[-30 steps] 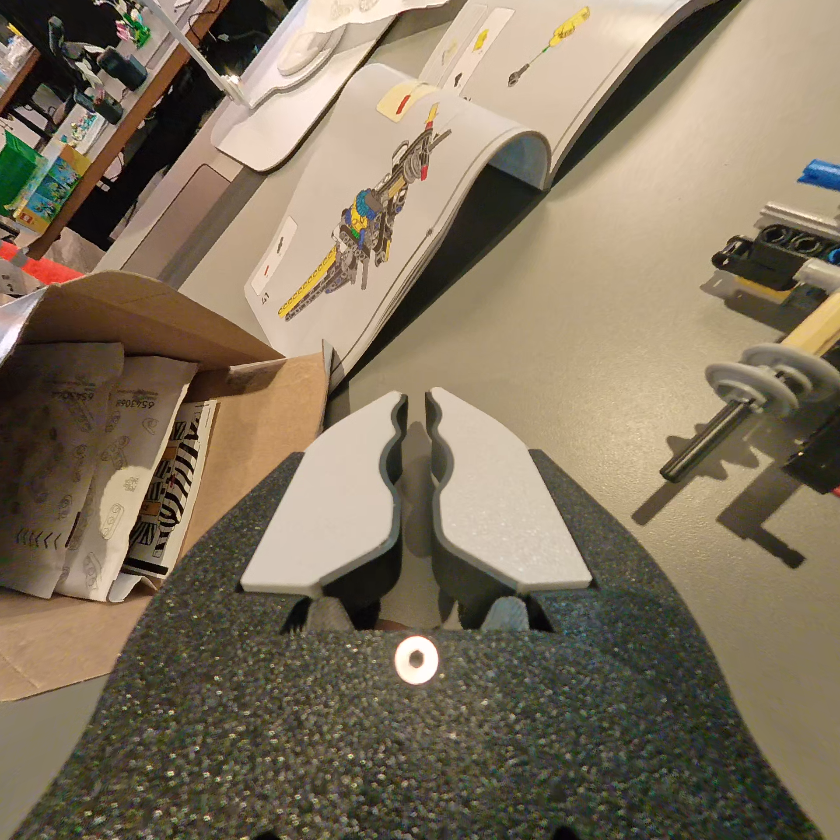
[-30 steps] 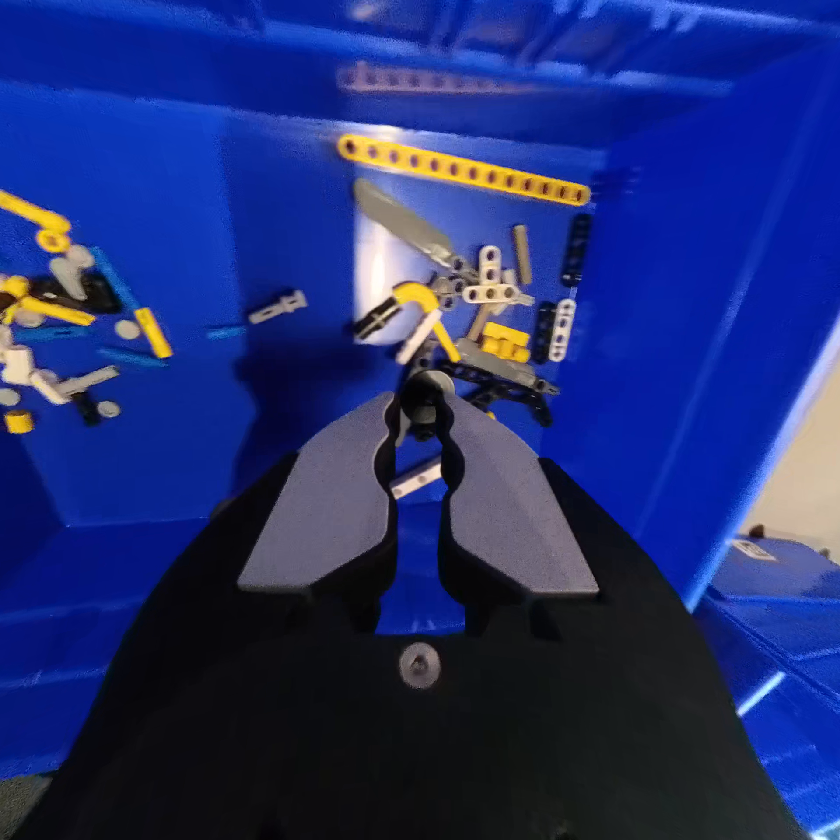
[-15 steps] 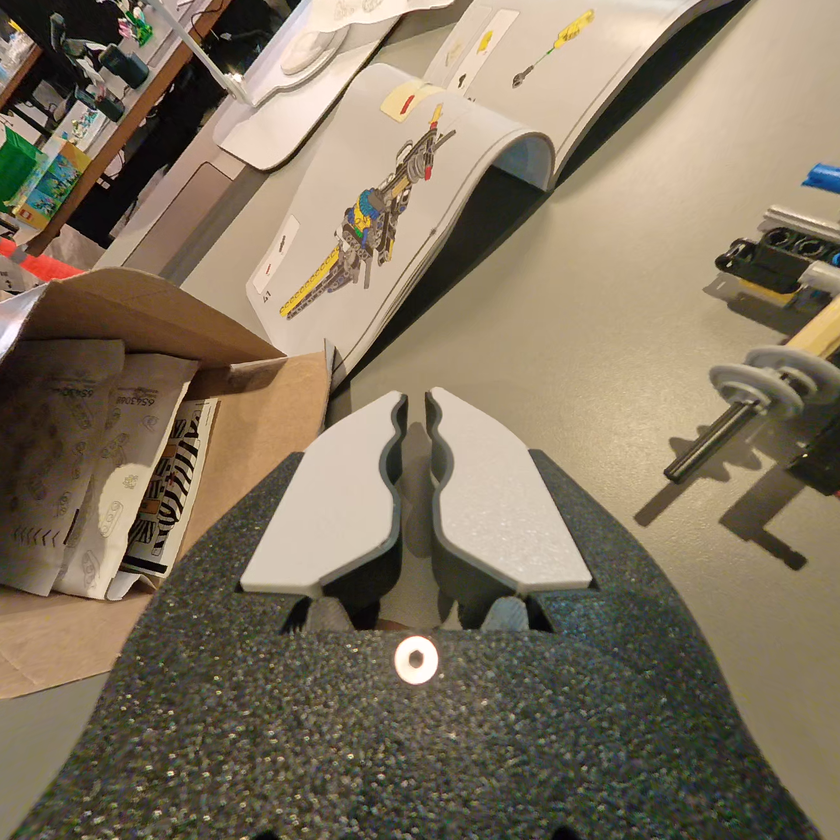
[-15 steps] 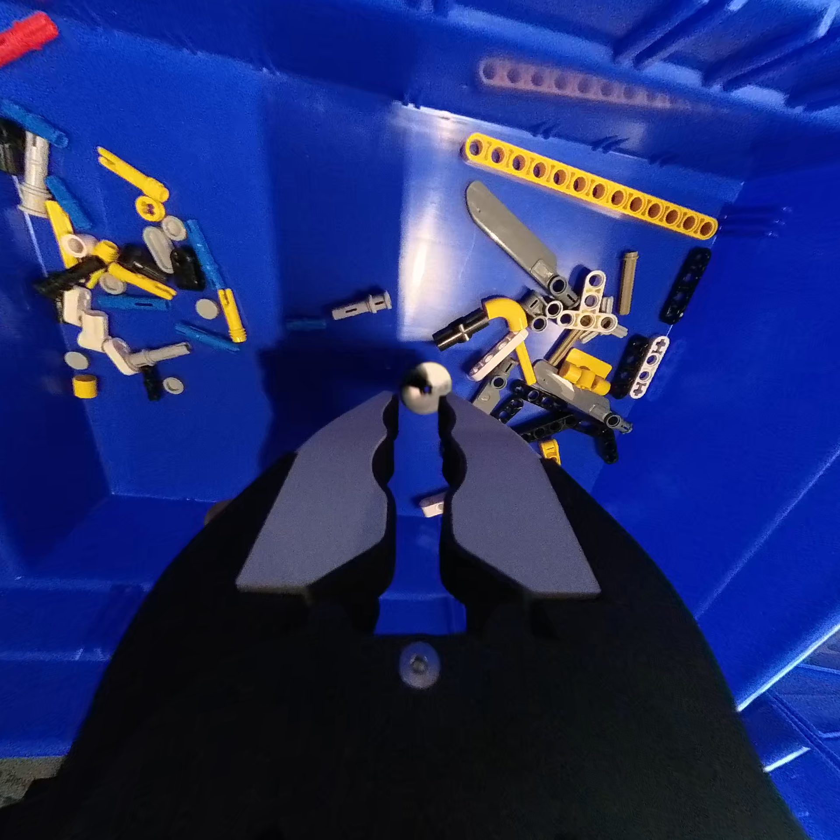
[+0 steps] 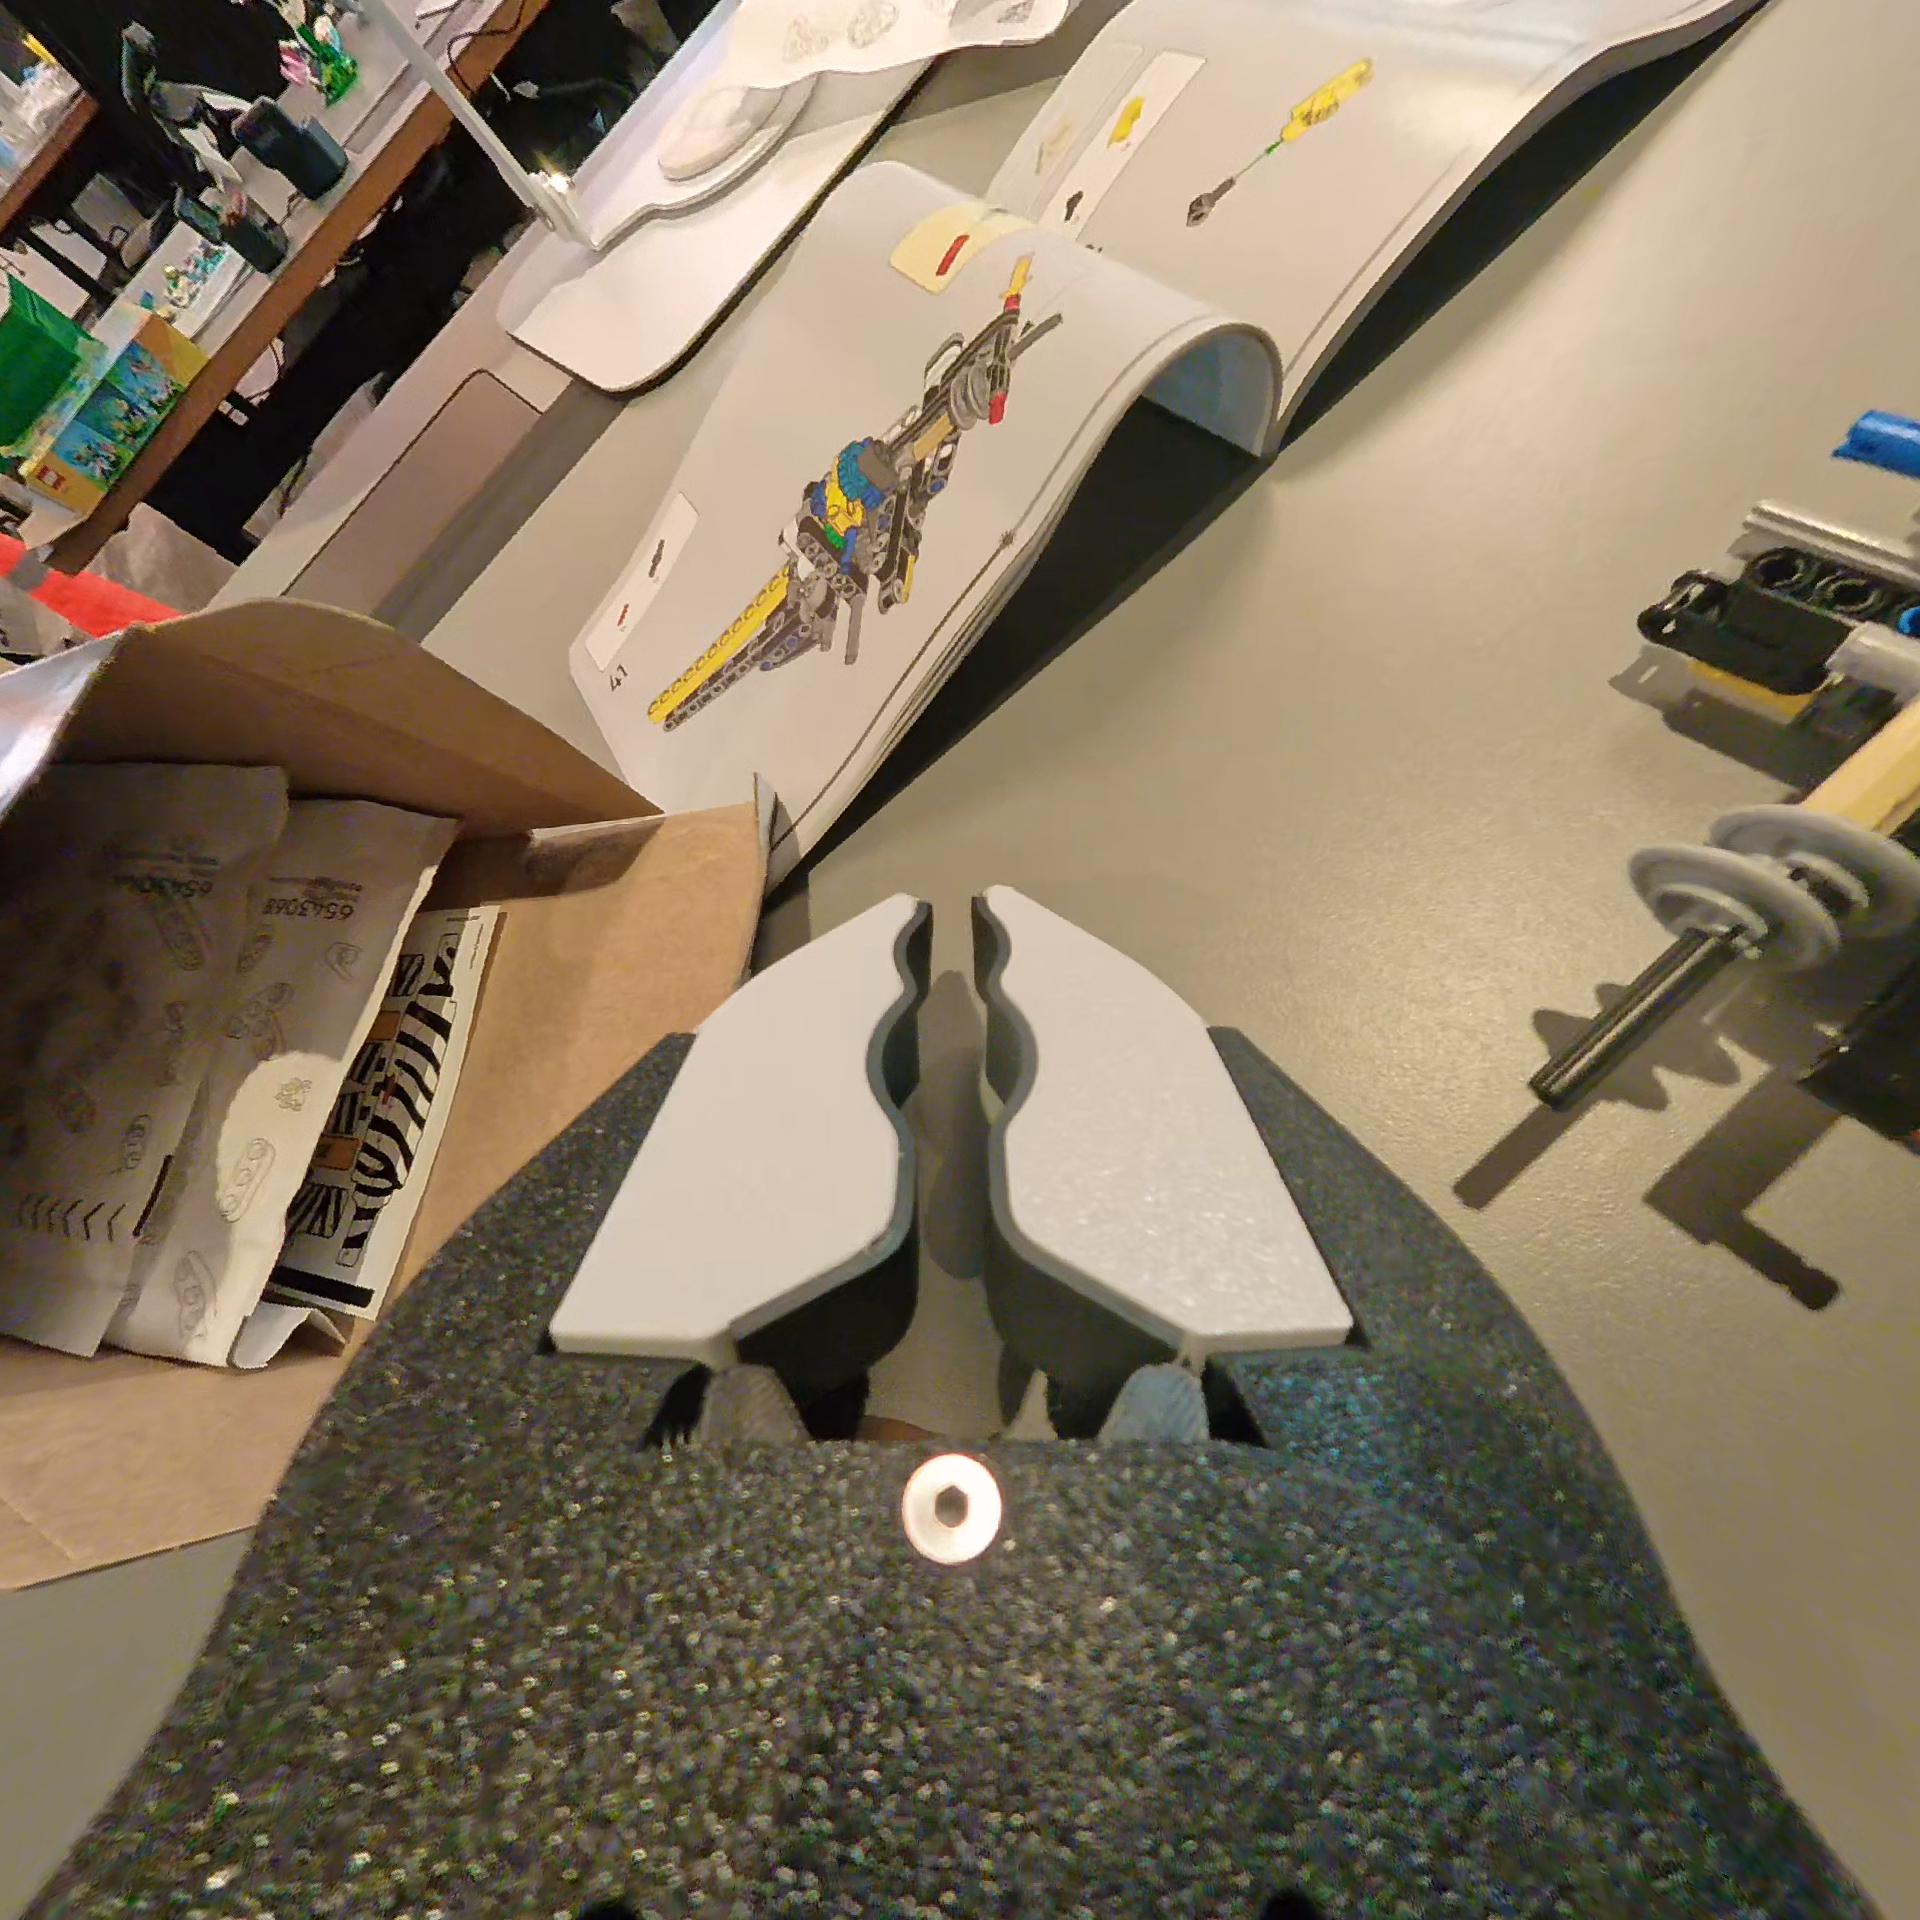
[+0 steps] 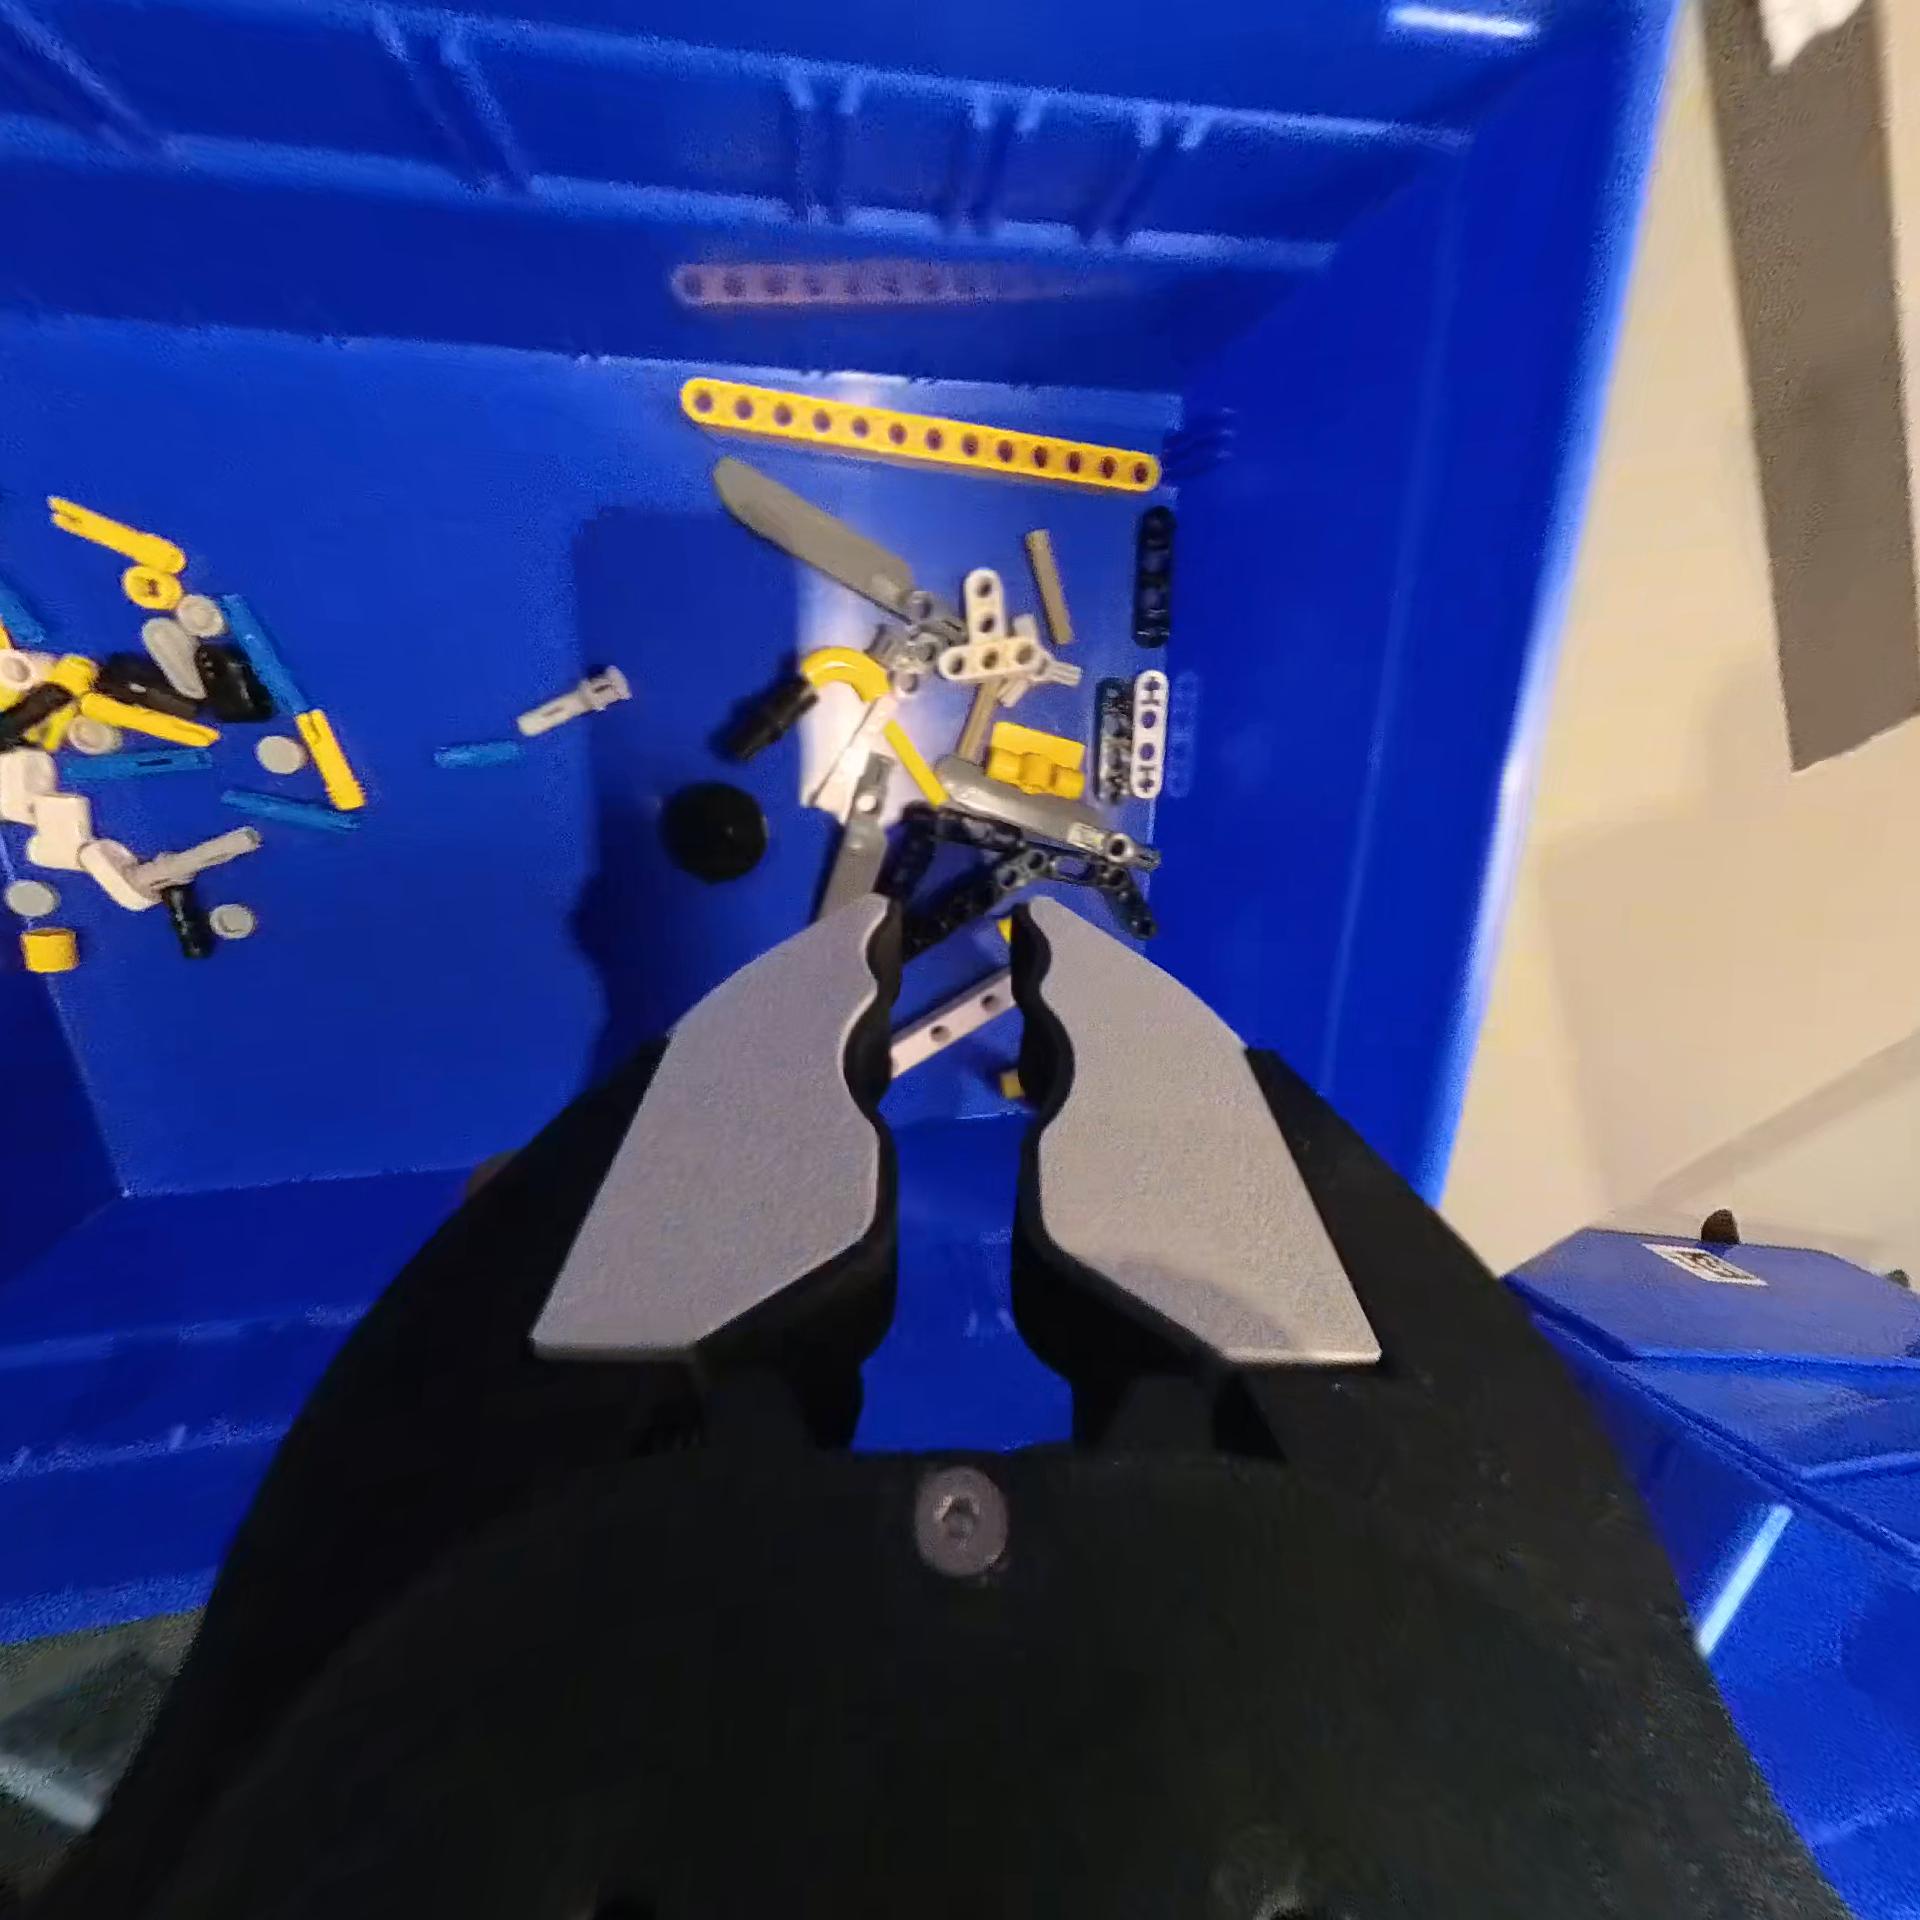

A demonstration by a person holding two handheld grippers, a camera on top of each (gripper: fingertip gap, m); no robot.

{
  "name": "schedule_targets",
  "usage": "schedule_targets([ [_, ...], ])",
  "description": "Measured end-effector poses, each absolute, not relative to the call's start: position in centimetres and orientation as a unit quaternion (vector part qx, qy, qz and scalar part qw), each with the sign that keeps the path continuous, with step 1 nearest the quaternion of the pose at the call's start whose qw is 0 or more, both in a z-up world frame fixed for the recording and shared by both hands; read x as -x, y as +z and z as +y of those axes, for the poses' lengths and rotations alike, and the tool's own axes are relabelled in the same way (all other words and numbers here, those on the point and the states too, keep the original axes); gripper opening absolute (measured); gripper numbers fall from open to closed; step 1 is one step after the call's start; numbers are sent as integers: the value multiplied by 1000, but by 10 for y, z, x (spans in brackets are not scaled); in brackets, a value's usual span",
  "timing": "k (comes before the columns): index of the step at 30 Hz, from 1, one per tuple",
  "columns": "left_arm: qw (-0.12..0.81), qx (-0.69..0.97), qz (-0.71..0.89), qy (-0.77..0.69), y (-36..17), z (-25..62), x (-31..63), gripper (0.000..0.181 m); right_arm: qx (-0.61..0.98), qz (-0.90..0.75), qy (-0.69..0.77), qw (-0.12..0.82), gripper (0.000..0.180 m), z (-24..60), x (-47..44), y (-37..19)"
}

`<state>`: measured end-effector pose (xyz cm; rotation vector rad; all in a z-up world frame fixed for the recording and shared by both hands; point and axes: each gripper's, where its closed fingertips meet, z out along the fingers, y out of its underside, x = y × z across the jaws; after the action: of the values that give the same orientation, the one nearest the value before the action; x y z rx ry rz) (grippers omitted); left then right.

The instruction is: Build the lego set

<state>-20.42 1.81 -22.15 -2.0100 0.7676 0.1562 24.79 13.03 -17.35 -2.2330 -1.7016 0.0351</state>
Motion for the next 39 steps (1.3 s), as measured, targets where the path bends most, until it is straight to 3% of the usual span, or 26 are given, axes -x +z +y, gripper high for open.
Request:
schedule_targets([
  [1,473,821,313,63,-221,18,204,7,787,-590,22,179,19,134,-250,-170],
  [12,489,817,301,46,-216,19,206,7,794,-517,147,284,0,162,-256,-156],
  [39,486,820,301,42,-217,20,206,8,773,-540,192,271,0,137,-257,-163],
])
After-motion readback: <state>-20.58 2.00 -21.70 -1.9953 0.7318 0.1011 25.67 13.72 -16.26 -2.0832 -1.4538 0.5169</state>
